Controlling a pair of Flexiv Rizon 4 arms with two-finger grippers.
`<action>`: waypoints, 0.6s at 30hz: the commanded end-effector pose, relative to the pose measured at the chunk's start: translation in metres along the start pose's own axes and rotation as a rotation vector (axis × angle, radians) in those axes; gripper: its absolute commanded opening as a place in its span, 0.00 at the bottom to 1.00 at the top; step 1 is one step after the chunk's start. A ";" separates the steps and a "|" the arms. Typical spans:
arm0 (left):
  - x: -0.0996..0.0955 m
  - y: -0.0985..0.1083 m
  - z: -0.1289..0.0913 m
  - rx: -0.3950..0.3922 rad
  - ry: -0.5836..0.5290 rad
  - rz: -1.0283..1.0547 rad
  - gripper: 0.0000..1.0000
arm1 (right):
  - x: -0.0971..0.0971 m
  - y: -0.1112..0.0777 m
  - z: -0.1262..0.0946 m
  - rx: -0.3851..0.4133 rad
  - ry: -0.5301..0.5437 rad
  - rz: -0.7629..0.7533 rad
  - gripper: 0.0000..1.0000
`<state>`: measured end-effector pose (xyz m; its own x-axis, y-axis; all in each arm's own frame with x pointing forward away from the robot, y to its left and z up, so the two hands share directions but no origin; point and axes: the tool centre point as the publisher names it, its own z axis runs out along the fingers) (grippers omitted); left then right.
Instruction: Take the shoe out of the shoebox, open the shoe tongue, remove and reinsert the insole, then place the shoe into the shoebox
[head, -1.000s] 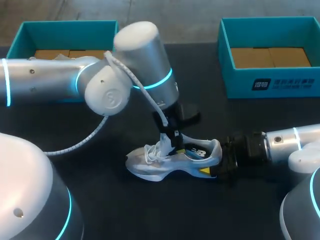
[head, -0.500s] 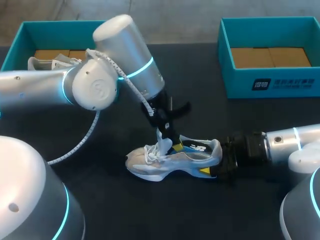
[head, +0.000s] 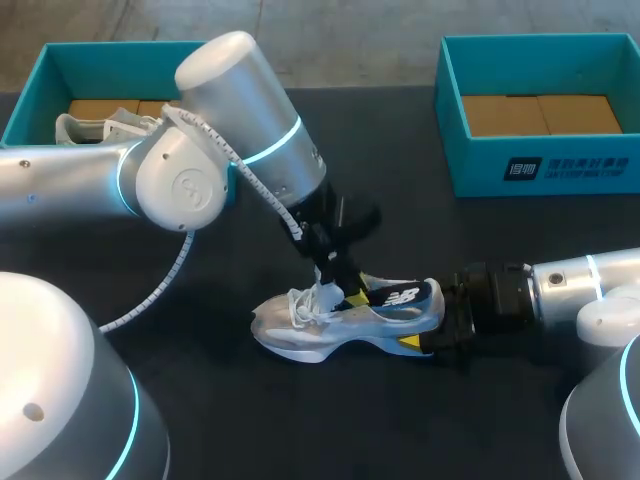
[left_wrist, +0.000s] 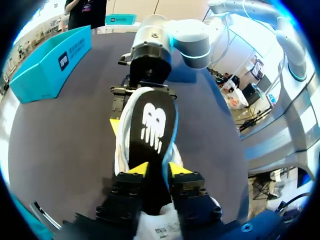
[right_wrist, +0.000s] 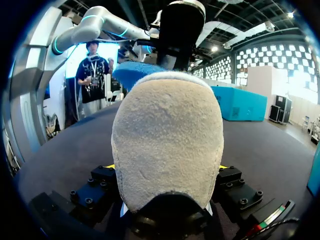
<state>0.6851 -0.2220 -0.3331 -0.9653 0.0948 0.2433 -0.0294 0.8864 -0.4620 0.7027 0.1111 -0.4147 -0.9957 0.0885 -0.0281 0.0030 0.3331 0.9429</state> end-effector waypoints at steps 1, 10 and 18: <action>0.012 -0.002 -0.007 0.004 -0.036 0.011 0.43 | 0.001 0.001 0.001 0.004 -0.001 0.000 0.00; 0.015 -0.006 -0.015 0.010 -0.101 0.036 0.44 | 0.001 0.001 0.001 0.004 -0.001 0.000 0.00; 0.021 -0.012 -0.018 0.006 -0.187 0.065 0.41 | 0.001 0.001 0.001 0.004 -0.001 0.000 0.00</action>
<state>0.6771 -0.2256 -0.3105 -0.9934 0.0820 0.0799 0.0338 0.8769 -0.4794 0.7027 0.1111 -0.4148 -0.9957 0.0885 -0.0281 0.0030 0.3332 0.9429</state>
